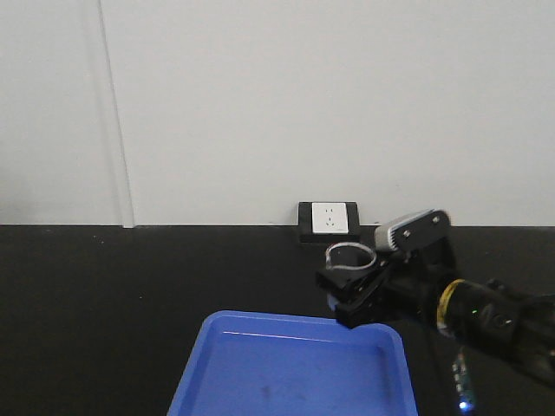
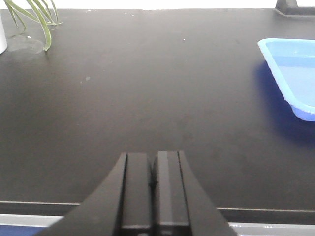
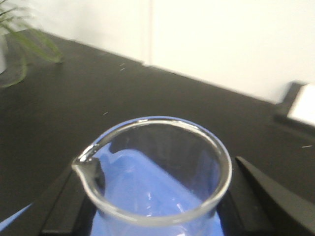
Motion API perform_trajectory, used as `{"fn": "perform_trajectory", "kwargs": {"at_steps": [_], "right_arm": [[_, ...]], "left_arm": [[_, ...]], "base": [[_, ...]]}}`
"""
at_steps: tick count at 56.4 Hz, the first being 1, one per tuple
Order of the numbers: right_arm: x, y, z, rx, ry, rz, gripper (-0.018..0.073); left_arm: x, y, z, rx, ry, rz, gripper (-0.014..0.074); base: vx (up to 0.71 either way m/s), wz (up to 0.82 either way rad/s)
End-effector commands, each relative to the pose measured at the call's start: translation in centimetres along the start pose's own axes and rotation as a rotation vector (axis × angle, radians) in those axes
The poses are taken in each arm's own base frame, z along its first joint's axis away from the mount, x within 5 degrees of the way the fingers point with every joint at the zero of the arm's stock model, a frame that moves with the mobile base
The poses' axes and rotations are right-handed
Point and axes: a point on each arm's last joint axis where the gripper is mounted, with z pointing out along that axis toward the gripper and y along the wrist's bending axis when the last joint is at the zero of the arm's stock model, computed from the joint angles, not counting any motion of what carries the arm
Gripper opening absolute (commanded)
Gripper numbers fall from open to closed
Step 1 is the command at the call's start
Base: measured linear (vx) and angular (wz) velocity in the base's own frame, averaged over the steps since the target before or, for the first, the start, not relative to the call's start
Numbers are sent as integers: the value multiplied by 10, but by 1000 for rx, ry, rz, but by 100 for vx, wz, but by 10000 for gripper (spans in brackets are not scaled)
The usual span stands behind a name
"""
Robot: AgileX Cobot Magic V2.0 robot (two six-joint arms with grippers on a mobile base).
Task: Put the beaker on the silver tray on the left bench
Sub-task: 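Close the right gripper on the beaker rim and lift it, then raise the held beaker and pull it back toward the robot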
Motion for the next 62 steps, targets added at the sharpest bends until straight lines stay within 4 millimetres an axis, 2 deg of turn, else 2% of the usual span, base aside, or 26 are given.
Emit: {"fn": "perform_trajectory", "kwargs": {"at_steps": [1, 8, 15, 23, 28, 37, 62], "right_arm": [[-54, 8, -50, 83, -98, -11, -7], [-68, 21, -104, 154, -125, -52, -7], [-57, 38, -148, 170, -146, -40, -7], [-42, 46, -181, 233, -168, -38, -7], [-39, 48, -192, 258, -182, -40, -7], [-40, 51, -199, 266, -204, -45, -7], [-40, 51, -199, 266, -205, -46, -7]], "left_arm": [[1, -1, 2, 8, -65, -11, 1], [1, -1, 2, 8, -65, -11, 1], [1, -1, 2, 8, -65, -11, 1], [1, -1, 2, 8, -65, -11, 1], [1, -1, 2, 8, -65, -11, 1], [1, -1, 2, 8, -65, -11, 1], [1, -1, 2, 8, -65, -11, 1]], "base": [[0, 0], [0, 0], [0, 0], [0, 0], [0, 0], [0, 0], [0, 0]]}}
